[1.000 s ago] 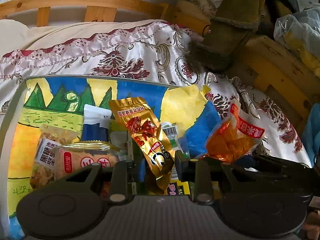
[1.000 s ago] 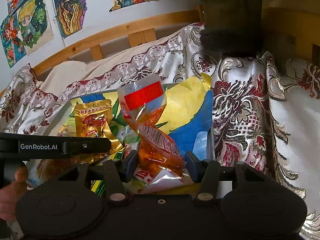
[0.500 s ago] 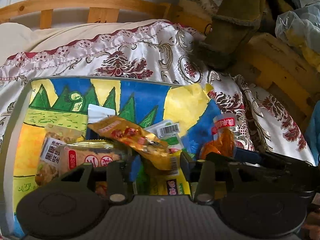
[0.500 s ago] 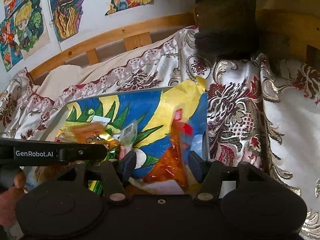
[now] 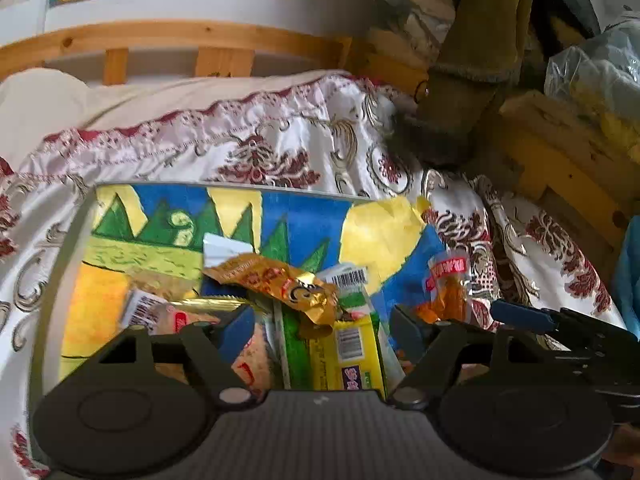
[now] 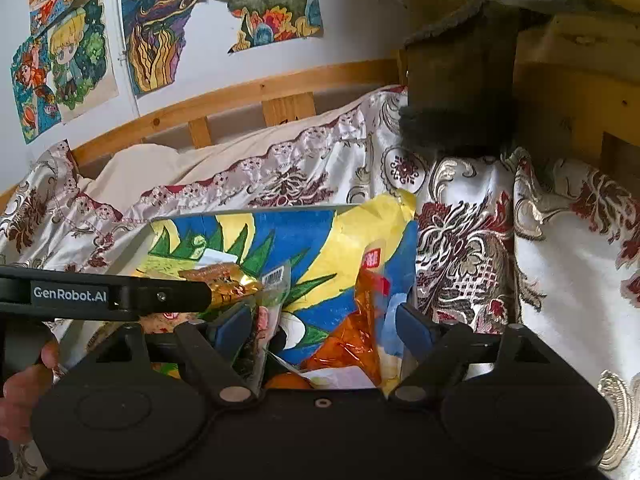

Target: Organize snacks

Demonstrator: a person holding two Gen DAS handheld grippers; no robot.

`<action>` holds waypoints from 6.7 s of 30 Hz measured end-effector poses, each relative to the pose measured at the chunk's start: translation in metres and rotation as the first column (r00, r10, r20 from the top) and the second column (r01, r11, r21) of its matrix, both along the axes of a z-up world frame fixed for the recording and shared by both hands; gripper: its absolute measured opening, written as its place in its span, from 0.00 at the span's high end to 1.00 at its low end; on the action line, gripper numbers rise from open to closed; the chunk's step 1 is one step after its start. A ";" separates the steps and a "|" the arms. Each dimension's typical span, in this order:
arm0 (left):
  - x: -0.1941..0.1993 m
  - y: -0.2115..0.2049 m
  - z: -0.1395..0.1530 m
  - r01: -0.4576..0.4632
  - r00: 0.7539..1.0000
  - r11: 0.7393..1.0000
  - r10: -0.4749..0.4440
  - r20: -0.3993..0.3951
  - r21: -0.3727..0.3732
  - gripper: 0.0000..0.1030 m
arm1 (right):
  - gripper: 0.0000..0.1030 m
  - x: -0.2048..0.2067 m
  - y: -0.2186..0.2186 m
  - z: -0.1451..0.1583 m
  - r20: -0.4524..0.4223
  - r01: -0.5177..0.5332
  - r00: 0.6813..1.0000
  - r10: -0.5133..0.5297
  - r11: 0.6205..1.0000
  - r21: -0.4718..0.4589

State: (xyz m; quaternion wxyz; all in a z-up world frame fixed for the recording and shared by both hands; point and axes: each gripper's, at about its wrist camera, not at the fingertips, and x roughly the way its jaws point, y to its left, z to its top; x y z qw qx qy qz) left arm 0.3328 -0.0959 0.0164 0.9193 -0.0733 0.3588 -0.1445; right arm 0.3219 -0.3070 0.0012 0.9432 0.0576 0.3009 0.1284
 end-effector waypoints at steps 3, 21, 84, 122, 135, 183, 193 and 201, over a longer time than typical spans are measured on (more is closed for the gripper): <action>-0.006 0.002 0.009 -0.013 0.999 1.000 0.013 0.034 0.014 0.18 | 0.17 -0.004 -0.001 0.006 0.015 0.001 1.000 -0.001 1.000 0.002; -0.054 0.019 0.040 -0.107 0.987 0.993 0.100 0.124 0.051 0.01 | 0.01 -0.040 -0.008 0.039 0.069 0.039 0.997 -0.041 0.999 0.036; -0.312 0.111 0.032 -0.363 0.920 0.924 0.336 0.201 0.119 0.00 | 0.01 -0.295 0.071 0.057 0.178 0.048 0.983 -0.039 0.998 -0.046; -0.302 0.108 -0.003 -0.335 0.940 0.931 0.320 0.119 0.145 0.00 | 0.01 -0.286 0.075 0.024 0.106 0.057 0.993 -0.048 0.995 -0.087; -0.302 0.108 -0.004 -0.330 0.942 0.932 0.313 0.122 0.152 0.00 | 0.01 -0.287 0.073 0.024 0.105 0.061 0.993 -0.052 0.995 -0.085; -0.299 0.100 -0.002 -0.303 0.952 0.918 0.280 0.120 0.256 0.00 | 0.01 -0.285 0.069 0.022 0.095 0.068 0.994 -0.059 0.994 -0.087; -0.301 0.097 -0.002 -0.284 0.957 0.919 0.255 0.136 0.273 0.00 | 0.01 -0.285 0.070 0.021 0.095 0.067 0.994 -0.058 0.994 -0.088; -0.301 0.097 -0.003 -0.280 0.958 0.919 0.251 0.136 0.277 0.00 | 0.01 -0.284 0.070 0.019 0.090 0.065 0.994 -0.057 0.994 -0.090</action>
